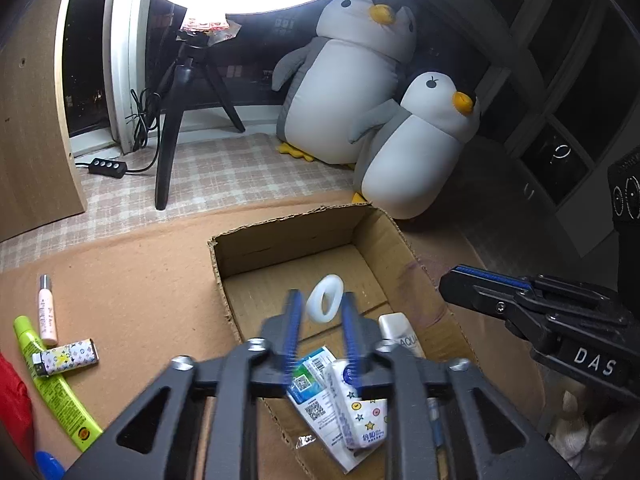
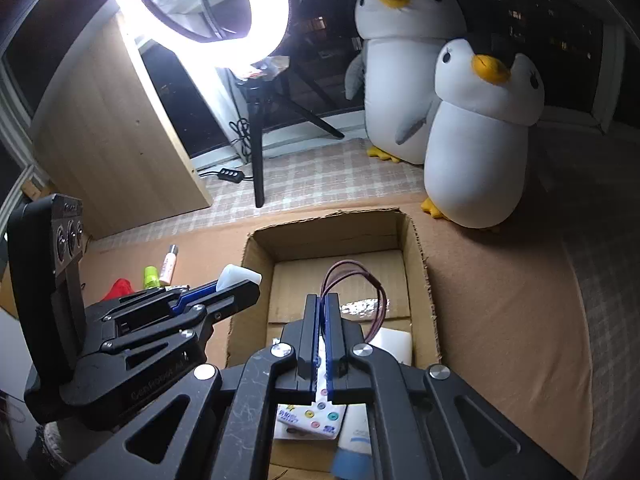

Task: Organize objects
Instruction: 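Carry the white cap into the box and open the left gripper, then move the left tool to the blue round tape measure by the red pouch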

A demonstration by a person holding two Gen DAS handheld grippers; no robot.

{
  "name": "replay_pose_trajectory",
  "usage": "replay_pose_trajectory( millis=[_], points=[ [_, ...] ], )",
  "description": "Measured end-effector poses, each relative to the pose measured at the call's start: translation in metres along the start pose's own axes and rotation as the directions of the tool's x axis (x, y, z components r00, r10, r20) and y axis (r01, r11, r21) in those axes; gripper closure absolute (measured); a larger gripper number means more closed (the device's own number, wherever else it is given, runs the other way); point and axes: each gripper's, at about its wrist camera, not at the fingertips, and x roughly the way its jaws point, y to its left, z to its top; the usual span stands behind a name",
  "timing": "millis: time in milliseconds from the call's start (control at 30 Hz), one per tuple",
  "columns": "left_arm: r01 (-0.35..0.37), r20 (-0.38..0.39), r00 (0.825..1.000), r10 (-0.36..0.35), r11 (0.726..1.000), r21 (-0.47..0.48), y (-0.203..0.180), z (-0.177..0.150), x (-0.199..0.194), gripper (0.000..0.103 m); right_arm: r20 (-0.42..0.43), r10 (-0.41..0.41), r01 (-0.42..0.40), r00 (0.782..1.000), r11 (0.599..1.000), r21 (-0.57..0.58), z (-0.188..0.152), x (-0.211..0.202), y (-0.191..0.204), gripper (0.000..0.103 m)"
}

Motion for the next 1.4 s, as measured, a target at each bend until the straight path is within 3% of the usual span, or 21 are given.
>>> replay_pose_trajectory(
  millis=[33,100,133,433,567,667,800,967,1400],
  points=[
    [-0.003,0.006,1.0,0.003,1.0,0.002,0.0,0.0,0.0,0.07,-0.003,0.001,-0.001,1.0,1.0,0.009,0.001,0.001,-0.003,0.098],
    [-0.014,0.01,1.0,0.013,1.0,0.003,0.0,-0.001,0.0,0.065,-0.003,0.005,-0.005,1.0,1.0,0.019,0.002,0.002,-0.007,0.083],
    [-0.011,0.01,1.0,0.011,1.0,-0.002,0.002,-0.001,0.001,0.065,0.001,0.0,0.0,1.0,1.0,0.019,0.003,0.002,-0.008,0.081],
    [-0.018,0.004,1.0,0.019,0.999,-0.033,0.017,-0.015,-0.017,0.065,-0.01,0.023,-0.023,1.0,0.999,0.041,-0.003,0.0,-0.008,0.079],
    [-0.056,0.017,0.998,0.057,0.998,-0.031,0.027,-0.027,-0.04,0.065,-0.007,0.028,-0.028,1.0,0.999,0.046,-0.011,-0.004,-0.001,0.068],
    [-0.079,0.032,0.996,0.08,0.996,-0.033,0.036,-0.036,-0.061,0.065,-0.003,0.032,-0.032,0.999,0.998,0.046,-0.019,-0.007,0.006,0.065],
    [-0.16,0.057,0.986,0.159,0.987,0.01,0.044,-0.051,-0.096,0.065,0.001,0.036,-0.036,0.999,0.999,0.038,-0.032,-0.012,0.021,0.057],
    [-0.201,0.095,0.975,0.2,0.979,0.012,0.062,-0.069,-0.143,0.065,0.01,0.052,-0.052,0.999,0.998,0.037,-0.047,-0.02,0.043,0.051],
    [-0.253,0.073,0.963,0.261,0.962,-0.106,0.152,-0.124,-0.21,0.053,-0.003,0.095,-0.095,0.995,0.995,0.0,-0.098,-0.024,0.114,0.044]
  ],
)
